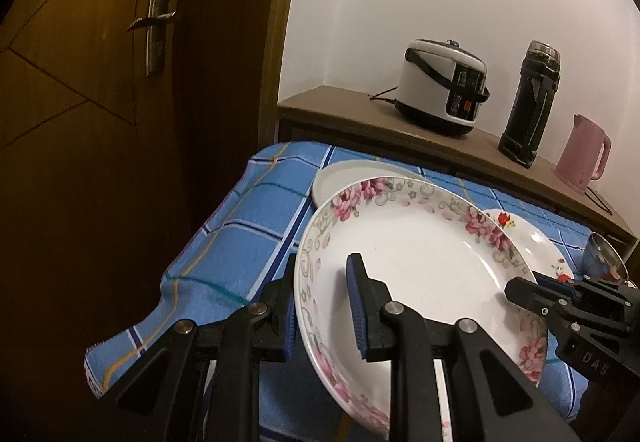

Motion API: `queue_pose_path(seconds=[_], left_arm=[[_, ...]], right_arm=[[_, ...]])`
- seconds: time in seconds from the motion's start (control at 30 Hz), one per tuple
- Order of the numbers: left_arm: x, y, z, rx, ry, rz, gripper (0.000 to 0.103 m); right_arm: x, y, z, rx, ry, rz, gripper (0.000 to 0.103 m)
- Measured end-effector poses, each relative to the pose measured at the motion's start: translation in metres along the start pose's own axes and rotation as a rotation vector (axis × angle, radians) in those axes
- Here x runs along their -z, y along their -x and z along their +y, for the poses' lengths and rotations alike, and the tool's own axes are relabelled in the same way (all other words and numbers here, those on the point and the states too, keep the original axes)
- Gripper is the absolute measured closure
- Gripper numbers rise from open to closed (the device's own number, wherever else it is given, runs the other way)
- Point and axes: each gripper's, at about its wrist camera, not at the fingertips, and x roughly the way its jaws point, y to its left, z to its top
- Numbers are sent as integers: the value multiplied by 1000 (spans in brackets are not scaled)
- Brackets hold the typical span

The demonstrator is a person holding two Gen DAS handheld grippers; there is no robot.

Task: Organize plates and bowls
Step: 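Lift the pink-floral plate off the cloth with both grippers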

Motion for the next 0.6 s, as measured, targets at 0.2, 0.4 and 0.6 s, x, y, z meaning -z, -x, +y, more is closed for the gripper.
queue_pose_path(seconds=[0.2,0.4,0.6], left_arm=[[-12,1,-5,10,-15,-34,78],[-25,1,-12,19,-40,-66,78],[-36,0,-19,26,-54,-92,78]], right_arm=[[-8,2,-5,9,-7,-14,87],[-19,5,-11,26,-15,-36,87],[-28,8,-17,46,-24,-57,87]])
